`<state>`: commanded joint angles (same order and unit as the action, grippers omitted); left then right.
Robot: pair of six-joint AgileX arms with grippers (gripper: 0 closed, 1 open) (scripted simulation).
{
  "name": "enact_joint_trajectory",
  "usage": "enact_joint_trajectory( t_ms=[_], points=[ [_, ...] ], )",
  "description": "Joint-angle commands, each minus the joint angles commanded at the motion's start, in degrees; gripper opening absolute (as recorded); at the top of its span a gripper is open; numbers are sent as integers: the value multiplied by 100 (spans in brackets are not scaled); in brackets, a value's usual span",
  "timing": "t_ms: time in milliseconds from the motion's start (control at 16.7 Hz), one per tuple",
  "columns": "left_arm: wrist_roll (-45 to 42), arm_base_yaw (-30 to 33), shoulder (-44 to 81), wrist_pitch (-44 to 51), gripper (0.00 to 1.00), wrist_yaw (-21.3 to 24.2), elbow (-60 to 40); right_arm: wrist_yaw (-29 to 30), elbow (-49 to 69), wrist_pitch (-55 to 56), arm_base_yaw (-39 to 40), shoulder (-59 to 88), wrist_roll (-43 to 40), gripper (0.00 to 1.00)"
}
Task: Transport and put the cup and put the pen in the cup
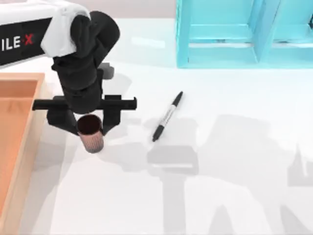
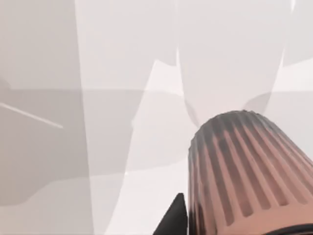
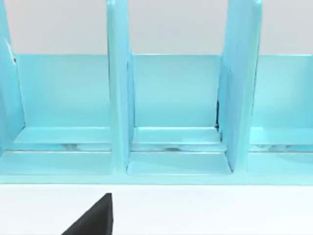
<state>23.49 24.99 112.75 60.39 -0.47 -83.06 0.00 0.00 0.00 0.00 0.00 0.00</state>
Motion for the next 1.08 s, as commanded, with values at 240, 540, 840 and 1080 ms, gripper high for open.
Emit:
enact_joint_trajectory(
  t_ms=[240,540,840,1080],
  points=[
    [0,0,0,0,30,0,0,0,0,0,0,0,0,100],
    [0,0,0,0,68,0,0,0,0,0,0,0,0,100],
    [0,0,0,0,100,0,0,0,0,0,0,0,0,100],
    [0,0,0,0,100,0,0,0,0,0,0,0,0,100]
  ],
)
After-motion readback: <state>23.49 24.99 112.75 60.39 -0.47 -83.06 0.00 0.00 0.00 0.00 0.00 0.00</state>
